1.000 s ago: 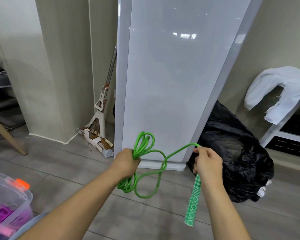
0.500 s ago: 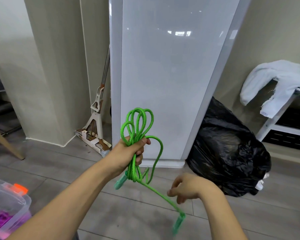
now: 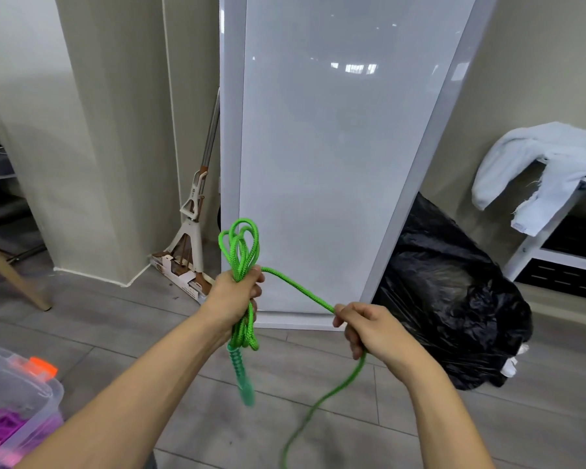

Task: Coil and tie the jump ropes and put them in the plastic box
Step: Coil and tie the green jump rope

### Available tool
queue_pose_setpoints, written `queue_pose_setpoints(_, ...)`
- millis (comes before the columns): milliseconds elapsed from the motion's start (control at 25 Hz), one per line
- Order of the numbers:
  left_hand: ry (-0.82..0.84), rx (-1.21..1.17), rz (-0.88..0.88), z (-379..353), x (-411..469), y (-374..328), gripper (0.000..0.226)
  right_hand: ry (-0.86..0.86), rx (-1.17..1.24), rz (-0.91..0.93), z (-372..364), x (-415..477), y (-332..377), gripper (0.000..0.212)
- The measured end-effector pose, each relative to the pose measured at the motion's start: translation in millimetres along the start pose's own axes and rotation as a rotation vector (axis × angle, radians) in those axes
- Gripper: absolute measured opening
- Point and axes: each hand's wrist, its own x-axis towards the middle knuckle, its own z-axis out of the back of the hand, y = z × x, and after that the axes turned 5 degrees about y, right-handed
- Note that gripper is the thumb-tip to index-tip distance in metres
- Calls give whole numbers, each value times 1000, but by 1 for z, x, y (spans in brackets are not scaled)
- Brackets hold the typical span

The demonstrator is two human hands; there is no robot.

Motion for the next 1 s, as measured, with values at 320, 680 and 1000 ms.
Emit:
queue_pose_setpoints(320,-40,-36,52,0,4,-1,19,-256,-81,188,14,6,-6,31)
queue_pose_setpoints(680,196,55,50,-21,-14,13,11,-251,180,290,-50,13,13,30)
queue_pose_setpoints(1000,221,0,53,-33,-21,25,19,-382,92,330,-80,15,4,20)
